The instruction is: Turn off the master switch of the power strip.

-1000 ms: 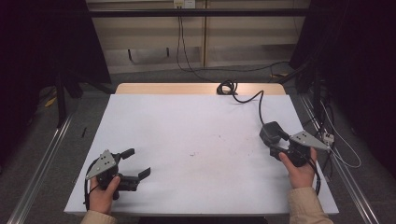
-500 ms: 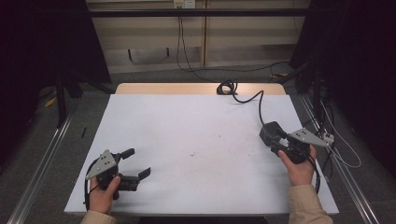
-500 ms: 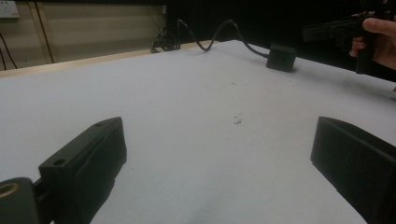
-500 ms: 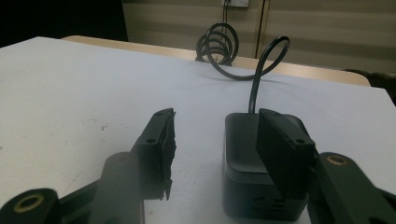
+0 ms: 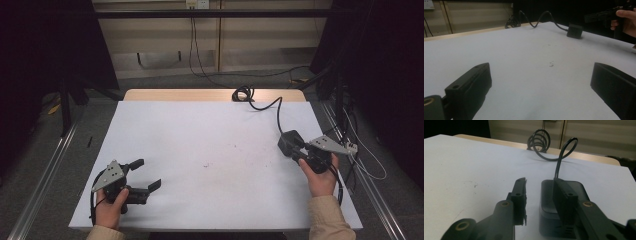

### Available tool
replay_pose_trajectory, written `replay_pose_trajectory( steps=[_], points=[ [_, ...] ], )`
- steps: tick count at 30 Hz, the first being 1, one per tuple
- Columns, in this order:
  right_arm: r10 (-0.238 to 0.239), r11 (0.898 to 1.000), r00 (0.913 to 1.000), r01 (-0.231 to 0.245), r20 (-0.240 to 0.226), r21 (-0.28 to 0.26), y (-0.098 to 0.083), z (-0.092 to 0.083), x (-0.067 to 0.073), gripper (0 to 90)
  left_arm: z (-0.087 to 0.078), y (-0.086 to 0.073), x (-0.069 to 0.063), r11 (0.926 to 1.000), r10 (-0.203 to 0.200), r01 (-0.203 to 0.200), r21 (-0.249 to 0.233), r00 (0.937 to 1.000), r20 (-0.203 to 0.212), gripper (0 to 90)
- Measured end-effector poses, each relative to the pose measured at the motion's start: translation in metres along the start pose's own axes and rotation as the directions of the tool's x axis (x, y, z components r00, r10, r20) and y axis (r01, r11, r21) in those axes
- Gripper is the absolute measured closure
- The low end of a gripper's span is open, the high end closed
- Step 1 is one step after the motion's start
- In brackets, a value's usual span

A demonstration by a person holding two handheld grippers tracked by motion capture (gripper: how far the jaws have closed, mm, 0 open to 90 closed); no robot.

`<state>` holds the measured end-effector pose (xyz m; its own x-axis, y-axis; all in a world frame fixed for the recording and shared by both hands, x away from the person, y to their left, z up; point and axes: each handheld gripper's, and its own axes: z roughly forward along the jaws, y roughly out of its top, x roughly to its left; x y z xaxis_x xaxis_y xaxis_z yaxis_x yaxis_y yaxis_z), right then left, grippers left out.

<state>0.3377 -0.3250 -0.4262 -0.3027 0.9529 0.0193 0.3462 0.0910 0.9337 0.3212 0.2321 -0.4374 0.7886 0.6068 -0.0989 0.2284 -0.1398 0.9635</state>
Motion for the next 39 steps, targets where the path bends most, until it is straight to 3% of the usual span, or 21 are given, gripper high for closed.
replay_pose_trajectory(
  steps=[13,15,24,29,35,39],
  points=[
    [0.023,1.0,0.9996,-0.023,0.013,0.0,0.001,0.001,-0.005,76.1,0.001,0.0,0.0,1.0,0.001,-0.001,0.003,1.0,0.007,3.1],
    [0.022,1.0,0.9997,-0.022,0.009,-0.001,0.001,0.002,-0.005,74.3,0.001,0.0,0.0,1.0,0.0,-0.001,0.004,1.0,0.008,3.0],
    [0.01,1.0,0.9982,-0.01,0.06,0.003,0.001,0.002,-0.007,83.9,0.001,0.0,0.0,1.0,0.0,-0.001,0.002,1.0,0.009,3.0],
    [0.025,1.0,0.999,-0.026,0.037,0.014,0.003,0.002,-0.009,90.0,0.002,0.0,0.0,1.0,-0.002,0.001,0.002,0.9999,0.01,3.0],
    [0.012,0.999,0.9986,-0.014,0.051,0.04,0.005,0.005,-0.01,90.0,0.002,0.0,-0.001,1.0,0.004,-0.004,0.004,0.9999,0.012,3.0],
    [0.026,0.999,0.998,-0.028,0.058,0.039,0.005,0.007,-0.013,90.0,0.002,0.0,-0.001,1.0,0.008,-0.008,0.004,0.9999,0.012,3.0]
  ],
)
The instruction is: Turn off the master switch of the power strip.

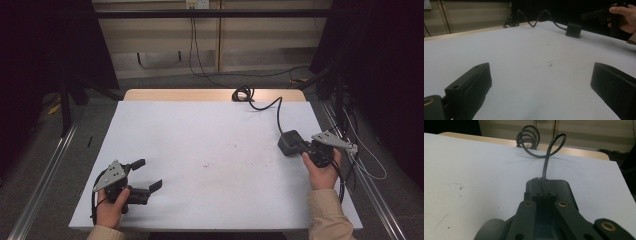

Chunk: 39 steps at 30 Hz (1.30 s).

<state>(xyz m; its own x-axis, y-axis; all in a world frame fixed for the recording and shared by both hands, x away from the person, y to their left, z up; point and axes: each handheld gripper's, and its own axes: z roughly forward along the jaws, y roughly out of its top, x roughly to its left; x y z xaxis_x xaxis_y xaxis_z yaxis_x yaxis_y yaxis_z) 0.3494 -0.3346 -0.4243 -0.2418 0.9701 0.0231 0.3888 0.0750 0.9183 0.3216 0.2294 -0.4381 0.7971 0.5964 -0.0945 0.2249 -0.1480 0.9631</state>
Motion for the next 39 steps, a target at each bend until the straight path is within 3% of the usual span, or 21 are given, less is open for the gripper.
replay_pose_trajectory(
  steps=[21,39],
  points=[
    [0.0,1.0,0.9996,-0.001,0.028,0.031,-0.002,0.012,-0.007,90.0,0.001,-0.001,0.0,1.0,-0.008,0.008,0.002,1.0,0.004,3.0],
    [0.017,0.999,0.9997,-0.018,0.019,0.032,-0.003,0.013,-0.009,90.0,0.001,-0.001,0.0,1.0,-0.001,0.001,0.007,1.0,0.008,3.0]
  ],
)
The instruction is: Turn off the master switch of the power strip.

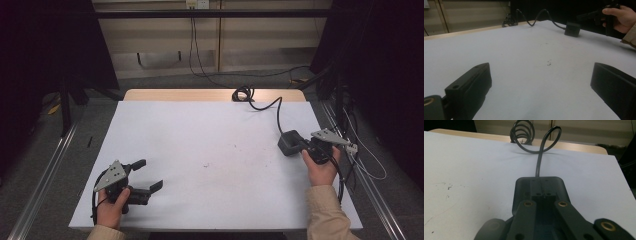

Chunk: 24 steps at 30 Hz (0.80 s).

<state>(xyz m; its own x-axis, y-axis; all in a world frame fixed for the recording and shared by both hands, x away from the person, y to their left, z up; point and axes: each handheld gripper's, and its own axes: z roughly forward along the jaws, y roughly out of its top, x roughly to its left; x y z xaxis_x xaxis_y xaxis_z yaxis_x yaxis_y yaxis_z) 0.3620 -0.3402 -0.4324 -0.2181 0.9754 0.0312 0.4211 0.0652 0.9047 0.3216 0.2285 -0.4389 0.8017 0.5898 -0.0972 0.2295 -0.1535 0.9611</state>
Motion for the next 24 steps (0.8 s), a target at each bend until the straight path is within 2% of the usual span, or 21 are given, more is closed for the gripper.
replay_pose_trajectory(
  steps=[24],
  points=[
    [-0.002,1.0,0.9999,0.002,0.017,0.002,-0.0011,0.0029,-0.0026,90.0,0.0003,-0.0001,-0.0003,1.0,0.003,-0.003,0.0,1.0,0.003,3.0]
  ],
)
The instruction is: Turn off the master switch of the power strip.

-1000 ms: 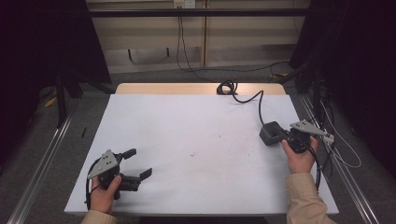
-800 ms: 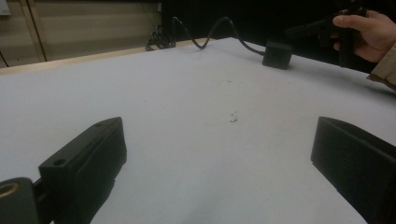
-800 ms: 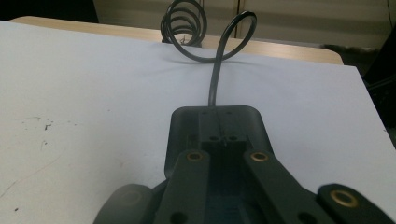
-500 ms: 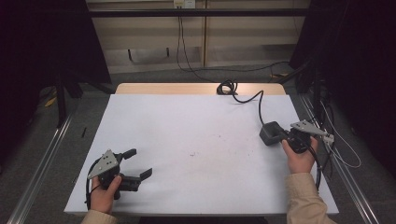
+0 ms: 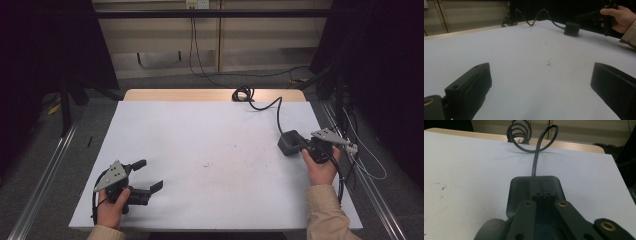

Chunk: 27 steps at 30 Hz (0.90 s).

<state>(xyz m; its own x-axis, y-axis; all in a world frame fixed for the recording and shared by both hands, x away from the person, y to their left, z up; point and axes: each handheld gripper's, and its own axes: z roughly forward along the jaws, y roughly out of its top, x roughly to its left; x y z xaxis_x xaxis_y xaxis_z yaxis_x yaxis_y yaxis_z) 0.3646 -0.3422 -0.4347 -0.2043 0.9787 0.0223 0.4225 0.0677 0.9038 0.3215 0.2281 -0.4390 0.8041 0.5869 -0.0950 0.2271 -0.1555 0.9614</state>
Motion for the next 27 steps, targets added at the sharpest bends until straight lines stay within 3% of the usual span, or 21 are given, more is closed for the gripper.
replay_pose_trajectory(
  steps=[9,16,27],
  points=[
    [-0.033,0.999,0.9994,0.033,-0.002,0.003,0.0,0.001,0.0043,90.0,0.0,0.0,-0.0003,1.0,0.001,-0.001,0.001,1.0,0.002,3.0],
    [-0.012,1.0,0.9999,0.012,0.003,-0.001,-0.0006,0.001,0.0029,90.0,-0.0002,0.0002,-0.0008,1.0,0.003,-0.003,0.002,1.0,0.002,3.0],
    [-0.017,1.0,0.9998,0.017,0.004,0.003,-0.0003,0.0008,0.0026,90.0,-0.0006,0.0003,-0.0013,1.0,-0.001,0.001,-0.003,1.0,-0.002,3.0]
  ],
)
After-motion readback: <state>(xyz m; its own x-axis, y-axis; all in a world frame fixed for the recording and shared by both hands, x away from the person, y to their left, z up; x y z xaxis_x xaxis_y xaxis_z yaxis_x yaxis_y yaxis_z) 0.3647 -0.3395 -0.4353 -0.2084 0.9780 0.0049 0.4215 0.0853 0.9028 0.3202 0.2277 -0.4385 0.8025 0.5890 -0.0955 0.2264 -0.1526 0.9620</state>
